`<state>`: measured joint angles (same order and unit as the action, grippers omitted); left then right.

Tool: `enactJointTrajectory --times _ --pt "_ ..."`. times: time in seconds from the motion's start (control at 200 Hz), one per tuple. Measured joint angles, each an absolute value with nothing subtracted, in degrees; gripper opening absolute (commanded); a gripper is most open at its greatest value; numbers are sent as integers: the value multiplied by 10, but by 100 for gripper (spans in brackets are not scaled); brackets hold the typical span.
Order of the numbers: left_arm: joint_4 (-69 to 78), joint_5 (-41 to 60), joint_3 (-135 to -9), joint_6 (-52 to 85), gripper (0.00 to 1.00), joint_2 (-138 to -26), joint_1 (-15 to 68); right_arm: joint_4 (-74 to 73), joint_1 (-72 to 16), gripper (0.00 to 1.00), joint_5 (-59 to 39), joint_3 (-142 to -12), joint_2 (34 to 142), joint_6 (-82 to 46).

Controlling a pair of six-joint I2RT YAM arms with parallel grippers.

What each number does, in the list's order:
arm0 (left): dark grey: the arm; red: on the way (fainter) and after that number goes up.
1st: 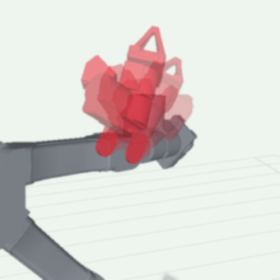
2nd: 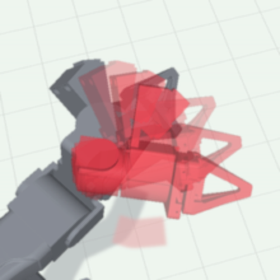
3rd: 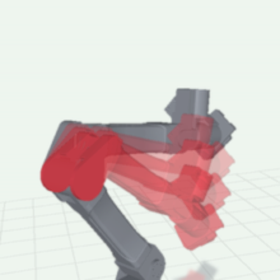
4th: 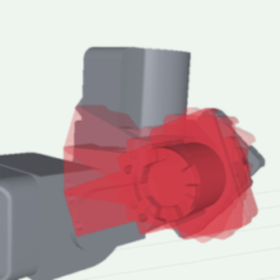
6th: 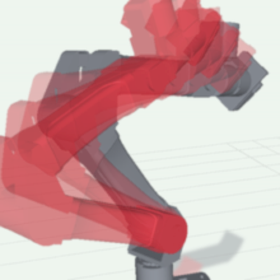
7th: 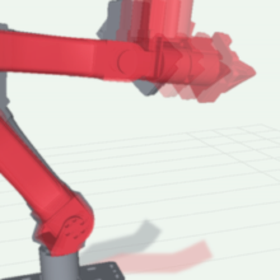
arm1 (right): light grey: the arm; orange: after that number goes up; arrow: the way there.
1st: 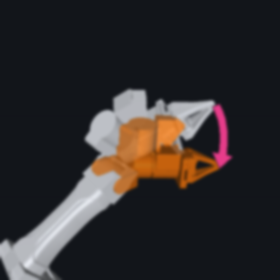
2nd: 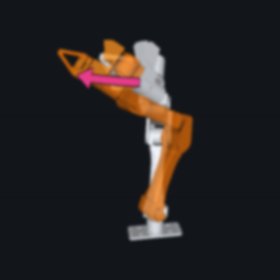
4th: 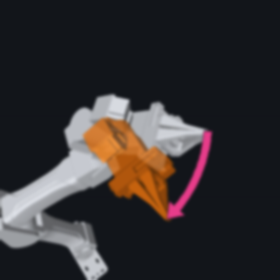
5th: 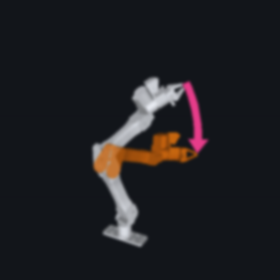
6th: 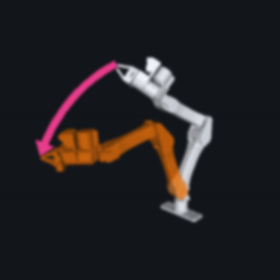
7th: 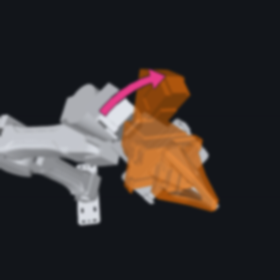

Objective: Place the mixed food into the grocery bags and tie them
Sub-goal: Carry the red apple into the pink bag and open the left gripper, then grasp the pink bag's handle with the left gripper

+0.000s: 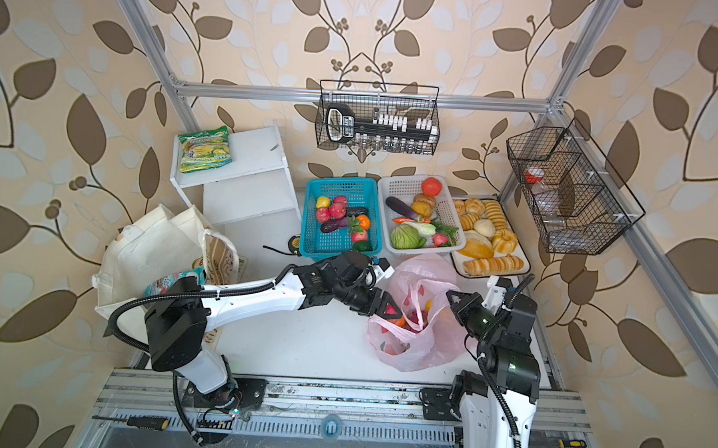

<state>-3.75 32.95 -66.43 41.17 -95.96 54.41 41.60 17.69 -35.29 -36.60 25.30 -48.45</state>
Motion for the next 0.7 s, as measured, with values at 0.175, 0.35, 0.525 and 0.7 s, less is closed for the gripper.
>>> enactJointTrajectory --times 0.175,0.35,0.525,0.7 --pt "22 295 -718 437 72 -1031 552 416 177 0 -358 -360 247 -486" --pt "45 279 -742 440 57 -1060 567 417 177 0 -358 -359 247 -486" --pt "36 267 -741 427 68 -1059 571 416 178 0 -358 -359 249 -485" --pt "-5 260 -727 370 77 -1016 569 416 178 0 -355 -359 256 -479"
